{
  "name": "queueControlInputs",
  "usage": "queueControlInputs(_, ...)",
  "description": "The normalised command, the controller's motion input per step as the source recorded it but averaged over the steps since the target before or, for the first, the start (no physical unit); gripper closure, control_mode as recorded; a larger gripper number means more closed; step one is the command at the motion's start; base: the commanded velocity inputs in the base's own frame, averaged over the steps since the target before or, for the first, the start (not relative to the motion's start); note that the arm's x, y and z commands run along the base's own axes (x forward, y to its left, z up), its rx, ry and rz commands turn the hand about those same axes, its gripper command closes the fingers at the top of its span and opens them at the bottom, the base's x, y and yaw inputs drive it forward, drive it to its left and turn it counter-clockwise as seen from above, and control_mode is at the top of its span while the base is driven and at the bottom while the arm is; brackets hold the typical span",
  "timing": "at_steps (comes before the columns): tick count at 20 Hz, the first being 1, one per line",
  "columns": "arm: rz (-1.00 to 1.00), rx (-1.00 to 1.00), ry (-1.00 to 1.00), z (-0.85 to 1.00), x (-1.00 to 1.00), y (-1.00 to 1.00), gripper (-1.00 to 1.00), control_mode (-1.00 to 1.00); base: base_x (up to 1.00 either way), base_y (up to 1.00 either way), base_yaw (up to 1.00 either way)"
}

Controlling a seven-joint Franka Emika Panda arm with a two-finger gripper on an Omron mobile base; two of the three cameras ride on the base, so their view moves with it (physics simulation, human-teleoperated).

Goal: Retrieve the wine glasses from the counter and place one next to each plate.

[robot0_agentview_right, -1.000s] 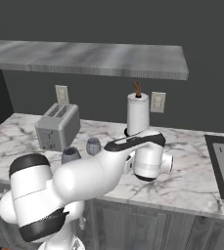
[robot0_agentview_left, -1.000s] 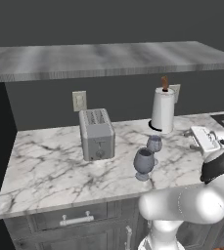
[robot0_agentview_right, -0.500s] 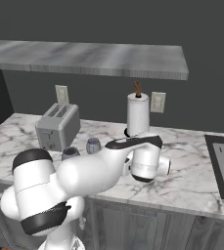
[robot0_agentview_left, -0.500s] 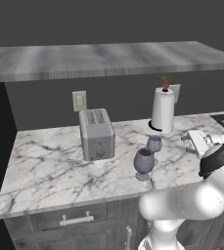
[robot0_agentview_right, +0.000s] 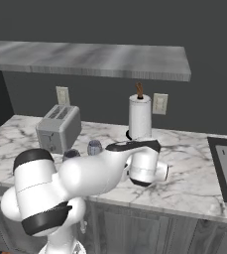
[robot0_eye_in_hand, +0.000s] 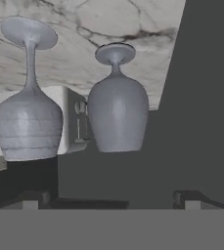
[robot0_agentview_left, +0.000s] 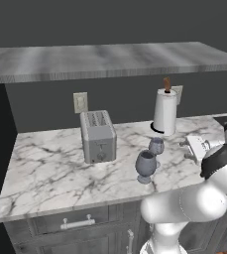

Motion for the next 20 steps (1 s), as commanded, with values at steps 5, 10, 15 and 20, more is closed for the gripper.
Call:
queueControlInputs(5, 0.00, -0.01, 0.02, -0.26, 0.01, 0.18, -1.00, -1.00, 0.00, 0.00, 0.00)
queueControlInputs(10, 0.00, -0.01, 0.02, -0.21, 0.05, 0.14, -1.00, -1.00, 0.00, 0.00, 0.00)
queueControlInputs(15, 0.00, 0.00, 0.05, -0.10, 0.22, 0.01, -1.00, -1.00, 0.00, 0.00, 0.00)
queueControlInputs(20, 0.00, 0.00, 0.08, -0.12, 0.23, 0.07, -1.00, -1.00, 0.00, 0.00, 0.00)
